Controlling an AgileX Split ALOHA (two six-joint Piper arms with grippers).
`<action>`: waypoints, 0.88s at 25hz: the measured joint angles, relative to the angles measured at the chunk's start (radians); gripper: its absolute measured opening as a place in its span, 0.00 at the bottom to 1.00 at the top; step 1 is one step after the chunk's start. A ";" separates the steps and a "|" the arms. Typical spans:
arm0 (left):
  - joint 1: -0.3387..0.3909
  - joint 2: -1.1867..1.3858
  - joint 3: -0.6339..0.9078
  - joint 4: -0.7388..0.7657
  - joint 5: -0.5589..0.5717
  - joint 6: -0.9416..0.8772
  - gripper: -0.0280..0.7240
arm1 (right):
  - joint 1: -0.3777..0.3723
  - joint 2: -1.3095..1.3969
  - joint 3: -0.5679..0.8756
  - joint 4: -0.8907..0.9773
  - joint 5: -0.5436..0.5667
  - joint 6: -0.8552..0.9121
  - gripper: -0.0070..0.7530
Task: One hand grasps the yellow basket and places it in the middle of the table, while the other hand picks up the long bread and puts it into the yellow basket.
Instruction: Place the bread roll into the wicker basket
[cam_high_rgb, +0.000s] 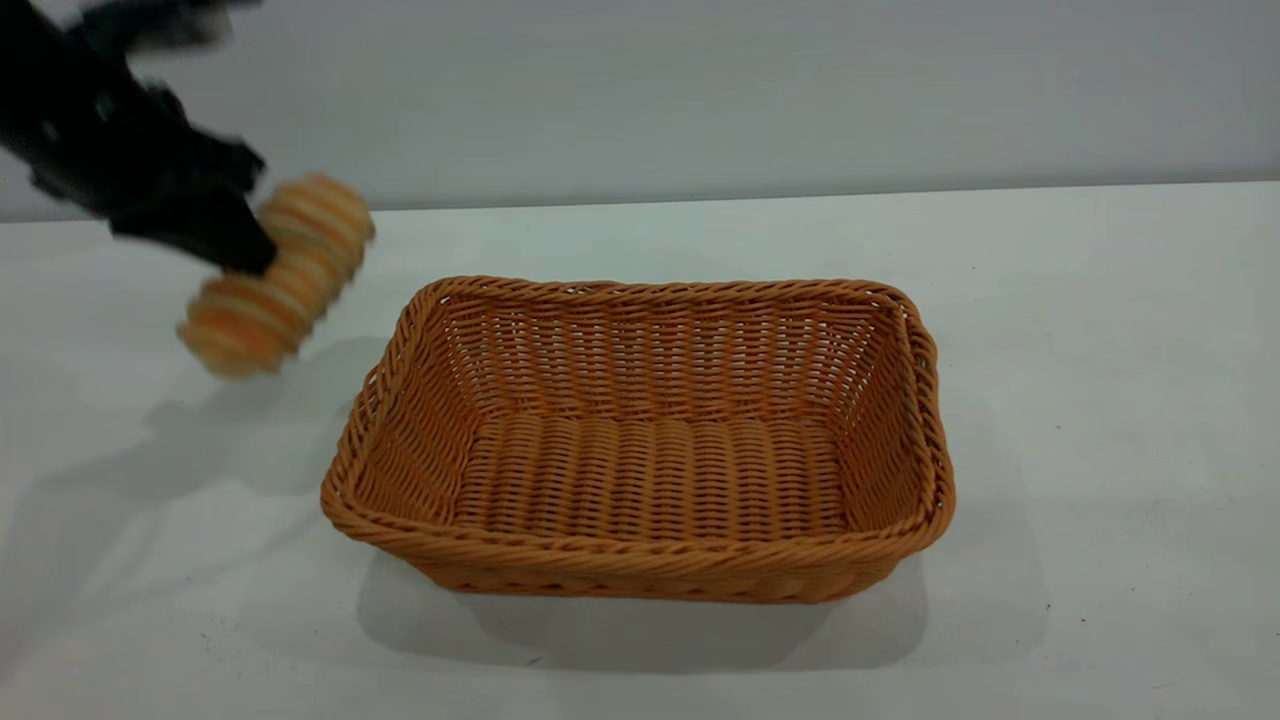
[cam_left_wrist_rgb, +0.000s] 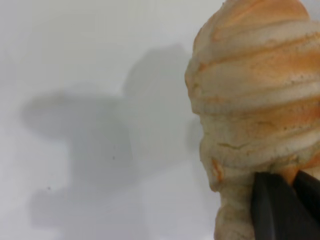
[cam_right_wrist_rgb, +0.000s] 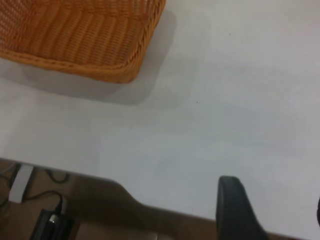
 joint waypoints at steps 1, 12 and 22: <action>0.000 -0.025 0.000 0.000 0.011 0.000 0.10 | 0.000 -0.001 0.003 0.000 0.003 0.000 0.50; -0.157 -0.114 -0.042 0.009 0.169 0.085 0.10 | 0.000 -0.001 0.016 0.001 0.004 -0.001 0.46; -0.280 -0.032 -0.178 0.036 0.366 0.179 0.10 | 0.000 -0.001 0.016 0.008 0.004 -0.001 0.46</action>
